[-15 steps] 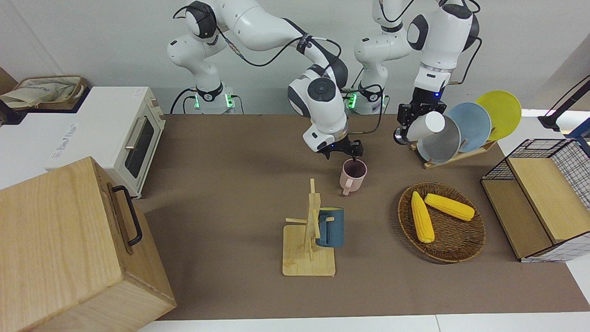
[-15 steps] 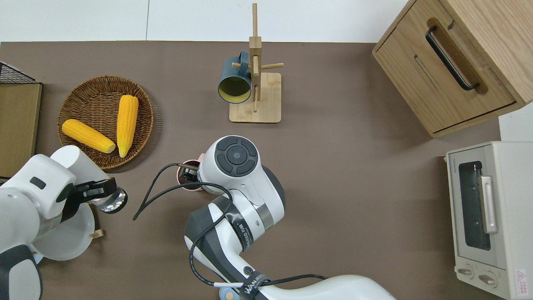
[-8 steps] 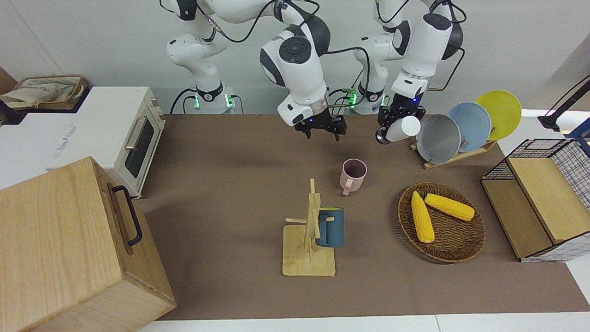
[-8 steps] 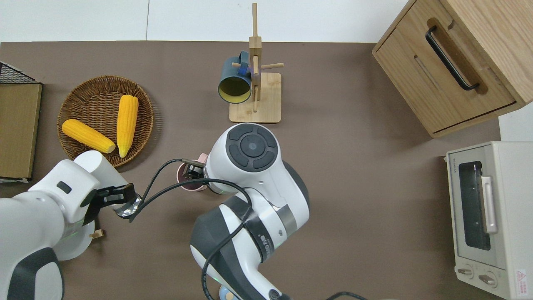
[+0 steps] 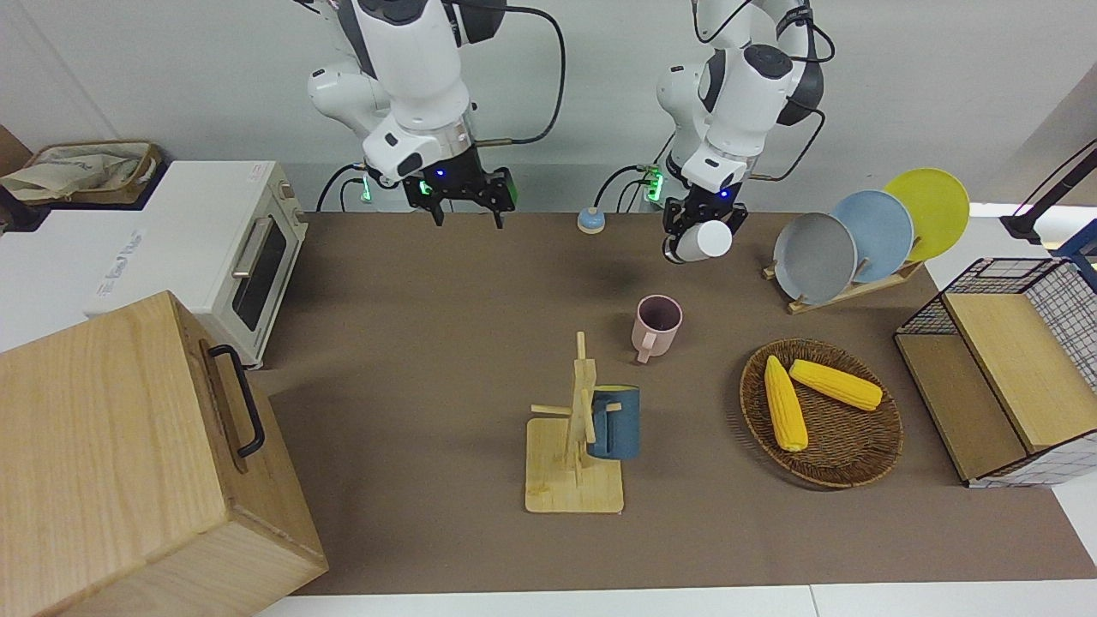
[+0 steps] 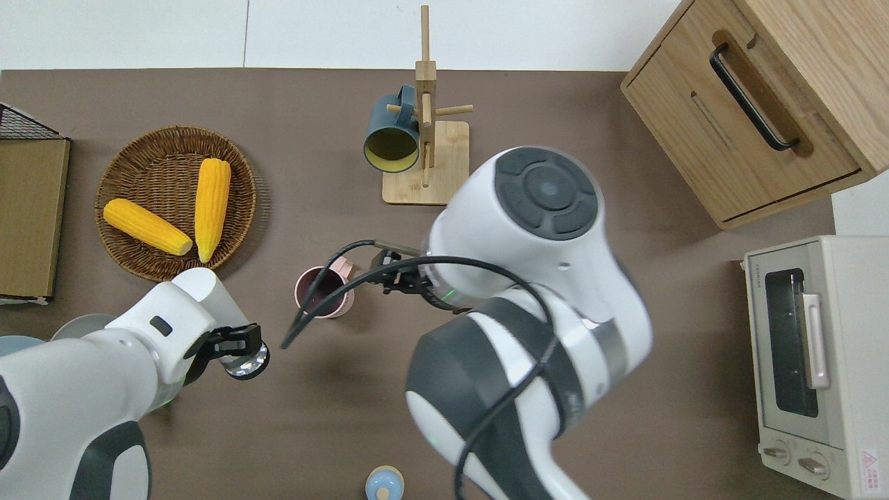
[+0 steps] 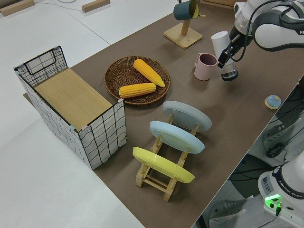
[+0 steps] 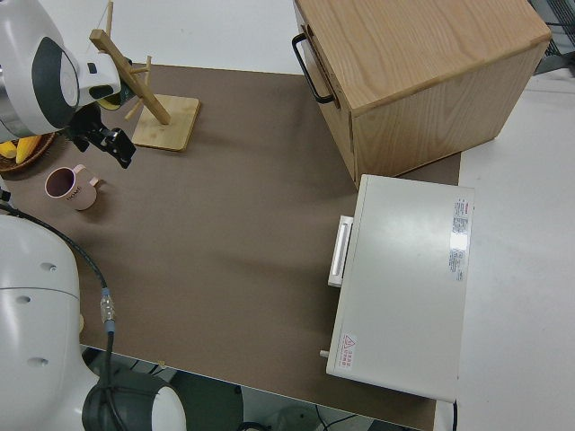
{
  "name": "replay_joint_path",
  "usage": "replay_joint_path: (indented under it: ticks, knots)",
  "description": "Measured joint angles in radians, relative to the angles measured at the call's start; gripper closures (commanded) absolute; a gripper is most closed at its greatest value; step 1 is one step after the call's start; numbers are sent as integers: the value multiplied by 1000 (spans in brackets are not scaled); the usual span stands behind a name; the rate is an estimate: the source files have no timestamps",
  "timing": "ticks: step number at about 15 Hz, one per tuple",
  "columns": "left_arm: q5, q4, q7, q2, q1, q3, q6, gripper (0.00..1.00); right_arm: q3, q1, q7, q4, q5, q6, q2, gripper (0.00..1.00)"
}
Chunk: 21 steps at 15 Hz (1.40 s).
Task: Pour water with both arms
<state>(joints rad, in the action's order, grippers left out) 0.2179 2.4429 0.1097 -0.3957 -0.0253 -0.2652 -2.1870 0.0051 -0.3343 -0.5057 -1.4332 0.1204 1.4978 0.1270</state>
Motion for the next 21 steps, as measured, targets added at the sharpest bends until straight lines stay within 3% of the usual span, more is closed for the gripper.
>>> replay_joint_path:
  ticks: [3, 10, 21]
  knots:
    - [17, 15, 0, -1, -7, -18, -12, 1000, -1, 76, 95, -4, -27, -54, -44, 15]
    - [21, 27, 4, 13, -8, -72, -16, 1000, -1, 241, 296, -52, -35, -93, -107, 15]
    - [21, -49, 4, 139, -7, -90, 37, 1000, 3, 296, 348, -54, -65, -119, -116, 15]
